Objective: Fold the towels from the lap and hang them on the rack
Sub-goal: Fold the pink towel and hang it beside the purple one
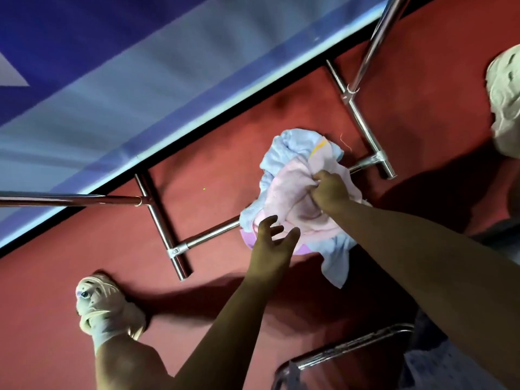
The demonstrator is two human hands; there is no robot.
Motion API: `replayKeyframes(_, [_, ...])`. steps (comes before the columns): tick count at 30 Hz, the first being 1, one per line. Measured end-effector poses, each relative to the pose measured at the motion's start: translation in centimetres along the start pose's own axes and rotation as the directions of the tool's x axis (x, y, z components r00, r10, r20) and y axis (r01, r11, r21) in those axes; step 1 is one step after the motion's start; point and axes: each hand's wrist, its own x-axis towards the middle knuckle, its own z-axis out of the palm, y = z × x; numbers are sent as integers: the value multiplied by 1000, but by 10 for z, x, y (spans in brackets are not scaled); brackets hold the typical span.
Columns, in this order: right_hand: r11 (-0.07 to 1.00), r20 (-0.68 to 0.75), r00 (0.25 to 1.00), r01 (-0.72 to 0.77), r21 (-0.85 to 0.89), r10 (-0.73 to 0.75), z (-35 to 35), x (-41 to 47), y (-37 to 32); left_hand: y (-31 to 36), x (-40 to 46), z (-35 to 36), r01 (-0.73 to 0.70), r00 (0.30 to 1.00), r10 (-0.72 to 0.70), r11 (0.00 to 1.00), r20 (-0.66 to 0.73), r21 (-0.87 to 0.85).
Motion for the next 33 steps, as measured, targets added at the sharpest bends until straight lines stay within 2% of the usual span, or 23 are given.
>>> replayKeyframes(5, [996, -47, 995, 94, 14, -93, -8, -18, -1, 7, -1, -4, -17, 999, 16, 1000, -35, -19])
replayKeyframes(10, [944, -177, 933, 326, 48, -313, -35, -74, -16, 27, -28, -8, -117, 990, 116, 993, -81, -3])
replayKeyframes(13, [927, -75, 925, 376, 14, -374, -57, -118, -39, 39, -58, -13, -218, 970, 215, 976, -112, -12])
replayKeyframes(16, [886, -38, 888, 460, 55, -458, -77, -161, -59, 45, -92, -24, -325, 937, 321, 946, -137, -11])
replayKeyframes(20, [753, -105, 775, 630, 189, -623, -106, -217, -90, 53, -138, -48, -415, 884, 416, 908, -215, 48])
replayKeyframes(22, [685, -96, 722, 684, 250, -686, -130, -243, -109, 63, -161, -60, -465, 853, 462, 884, -243, 47])
replayKeyframes(25, [604, -50, 648, 732, 315, -760, -173, -277, -139, 79, -196, -75, -543, 786, 560, 828, -261, 139])
replayKeyframes(28, [533, -43, 570, 791, 301, -821, -217, -304, -161, 96, -230, -89, -637, 704, 675, 737, -219, 227])
replayKeyframes(33, [394, -100, 425, 888, 237, -899, -274, -355, -200, 127, -281, -109, -702, 640, 748, 662, -176, 262])
